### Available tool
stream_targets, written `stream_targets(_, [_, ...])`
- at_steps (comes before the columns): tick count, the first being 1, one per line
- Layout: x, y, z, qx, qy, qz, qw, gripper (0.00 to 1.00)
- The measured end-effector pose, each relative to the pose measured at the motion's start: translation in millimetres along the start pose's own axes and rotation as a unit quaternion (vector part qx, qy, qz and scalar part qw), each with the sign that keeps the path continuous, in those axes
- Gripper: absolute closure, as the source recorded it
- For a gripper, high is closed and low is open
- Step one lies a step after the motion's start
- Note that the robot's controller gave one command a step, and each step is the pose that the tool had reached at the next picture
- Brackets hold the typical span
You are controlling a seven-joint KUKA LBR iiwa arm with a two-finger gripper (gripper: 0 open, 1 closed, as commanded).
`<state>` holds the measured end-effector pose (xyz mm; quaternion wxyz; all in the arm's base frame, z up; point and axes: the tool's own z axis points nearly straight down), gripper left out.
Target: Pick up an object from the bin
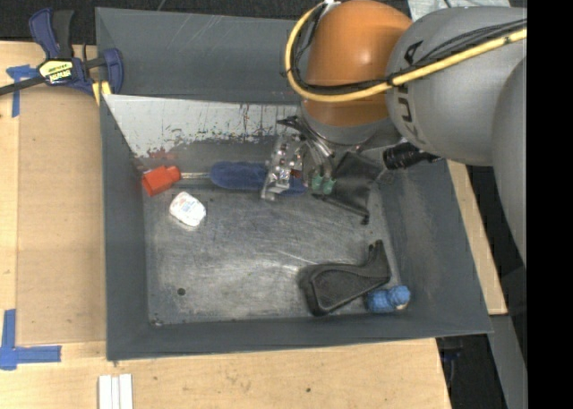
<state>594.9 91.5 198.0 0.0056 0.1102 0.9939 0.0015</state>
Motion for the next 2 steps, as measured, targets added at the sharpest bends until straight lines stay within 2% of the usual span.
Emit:
stream_targets(1, [-14.1, 20.6, -77.1, 0.000, 0.0001, -0.045, 0.9990, 1.00])
stream_targets(2, [17.6, -13.6, -124.6, 0.001, 0.0020, -0.165, 0.9863, 1.00])
